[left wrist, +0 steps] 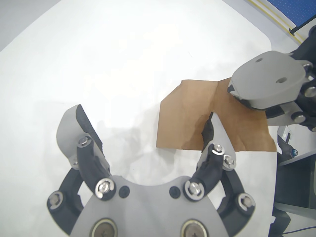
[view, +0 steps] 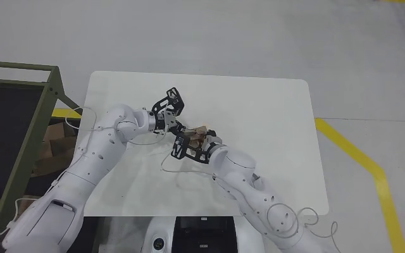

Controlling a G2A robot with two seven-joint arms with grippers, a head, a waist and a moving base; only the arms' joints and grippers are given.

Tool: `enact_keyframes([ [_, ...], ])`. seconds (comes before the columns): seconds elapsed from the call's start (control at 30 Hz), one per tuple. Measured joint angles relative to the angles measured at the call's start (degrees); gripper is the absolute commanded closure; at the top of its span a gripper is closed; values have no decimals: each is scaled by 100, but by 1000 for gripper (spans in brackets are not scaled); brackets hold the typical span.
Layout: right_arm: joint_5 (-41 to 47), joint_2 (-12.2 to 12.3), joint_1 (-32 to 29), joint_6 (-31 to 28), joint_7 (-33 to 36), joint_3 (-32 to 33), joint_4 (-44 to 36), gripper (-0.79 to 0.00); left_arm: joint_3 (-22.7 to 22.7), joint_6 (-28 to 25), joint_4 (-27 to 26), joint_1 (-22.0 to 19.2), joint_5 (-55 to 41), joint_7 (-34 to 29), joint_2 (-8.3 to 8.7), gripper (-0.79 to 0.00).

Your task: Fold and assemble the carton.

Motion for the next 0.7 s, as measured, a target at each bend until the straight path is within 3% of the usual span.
enact_keyframes([
  [0.23, -99, 6, -59, -54, -42, 11, -47, 0, -151, 17, 66, 17, -112, 19, 30, -785],
  [0.7, -192, -5, -71, -261, -43, -12, -107, 0, -340, 377, 73, 92, -488, -58, 46, -785],
])
